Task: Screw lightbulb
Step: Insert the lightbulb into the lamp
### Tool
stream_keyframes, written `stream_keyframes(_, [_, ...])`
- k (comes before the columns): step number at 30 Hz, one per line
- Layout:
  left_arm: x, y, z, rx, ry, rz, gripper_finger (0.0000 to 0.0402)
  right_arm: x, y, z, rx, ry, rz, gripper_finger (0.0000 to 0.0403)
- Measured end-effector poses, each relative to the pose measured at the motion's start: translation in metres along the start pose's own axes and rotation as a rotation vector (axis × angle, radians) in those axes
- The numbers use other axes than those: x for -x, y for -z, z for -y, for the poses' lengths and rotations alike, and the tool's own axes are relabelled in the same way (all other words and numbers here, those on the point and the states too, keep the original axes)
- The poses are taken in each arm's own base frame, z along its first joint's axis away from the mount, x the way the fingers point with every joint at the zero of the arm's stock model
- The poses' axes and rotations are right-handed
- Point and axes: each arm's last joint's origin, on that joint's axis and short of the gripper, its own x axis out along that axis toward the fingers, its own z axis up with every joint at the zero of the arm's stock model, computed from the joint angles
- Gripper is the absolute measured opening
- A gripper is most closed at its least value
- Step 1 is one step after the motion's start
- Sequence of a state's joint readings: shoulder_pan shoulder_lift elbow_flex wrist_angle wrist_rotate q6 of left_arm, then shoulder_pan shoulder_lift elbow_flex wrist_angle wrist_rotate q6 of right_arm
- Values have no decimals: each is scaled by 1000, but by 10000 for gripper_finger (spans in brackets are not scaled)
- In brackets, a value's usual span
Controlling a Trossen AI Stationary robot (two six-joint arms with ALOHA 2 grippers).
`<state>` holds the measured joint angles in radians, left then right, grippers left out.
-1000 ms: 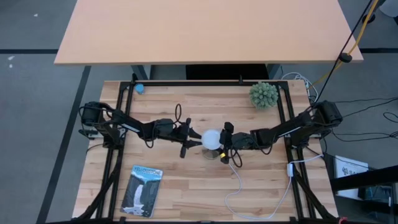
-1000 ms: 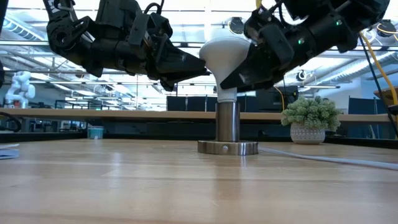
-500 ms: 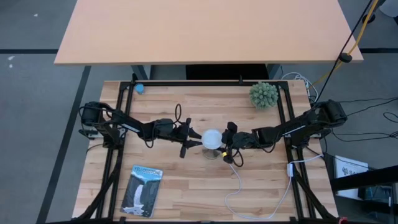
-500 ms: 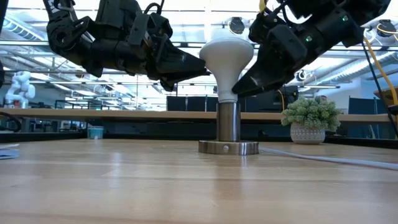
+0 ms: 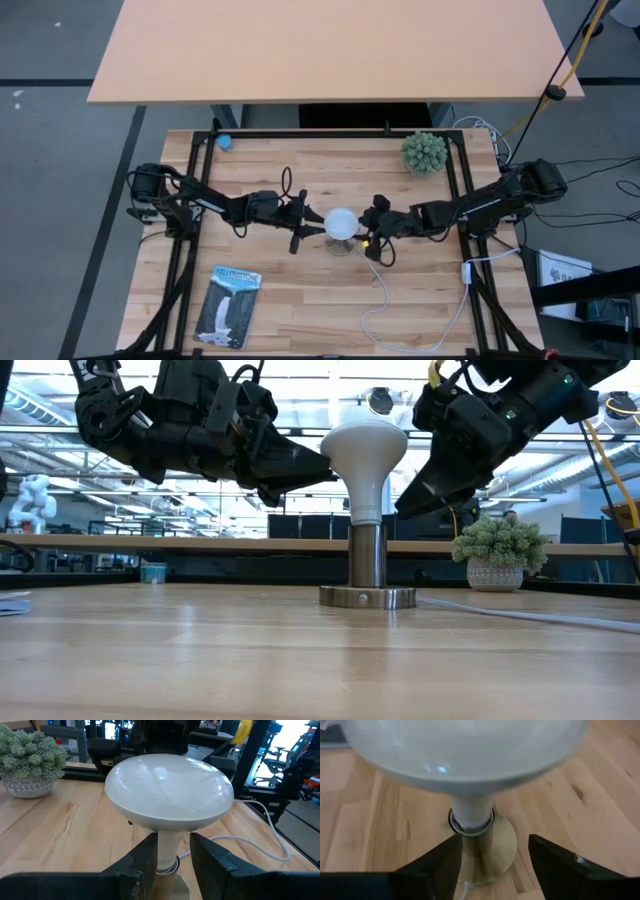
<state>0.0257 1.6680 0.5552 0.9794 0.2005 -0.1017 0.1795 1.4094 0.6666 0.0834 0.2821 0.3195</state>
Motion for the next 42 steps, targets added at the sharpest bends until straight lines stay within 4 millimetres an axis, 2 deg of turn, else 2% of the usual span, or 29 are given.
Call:
stream_keyframes(16, [1, 12, -2, 49, -48, -119, 119, 0, 10, 3, -10, 34, -98, 9])
stream_keyframes(19, [0, 14, 0, 100, -47, -134, 111, 1, 12, 4, -96, 44, -116, 7])
stream_keyframes(21, [0, 15, 3, 100, -44, -146, 87, 1, 16, 5, -141, 52, -159, 9])
stream_keyframes(25, [0, 17, 7, 96, -39, -166, 14, 5, 27, 6, -175, 91, -262, 2])
stream_keyframes(28, [-1, 19, 11, 99, -30, -178, 4, 6, 31, 1, -188, 81, -268, 1])
stream_keyframes(35, [-3, 21, 34, 91, -16, -173, 1, 2, 44, -4, -209, -18, -72, 0])
stream_keyframes(39, [-5, 19, 47, 34, -26, -136, 1, 2, 60, 8, -253, -68, 60, 0])
stream_keyframes(42, [-7, 16, 50, 23, -12, -81, 1, 4, 63, 20, -285, -94, 188, 0])
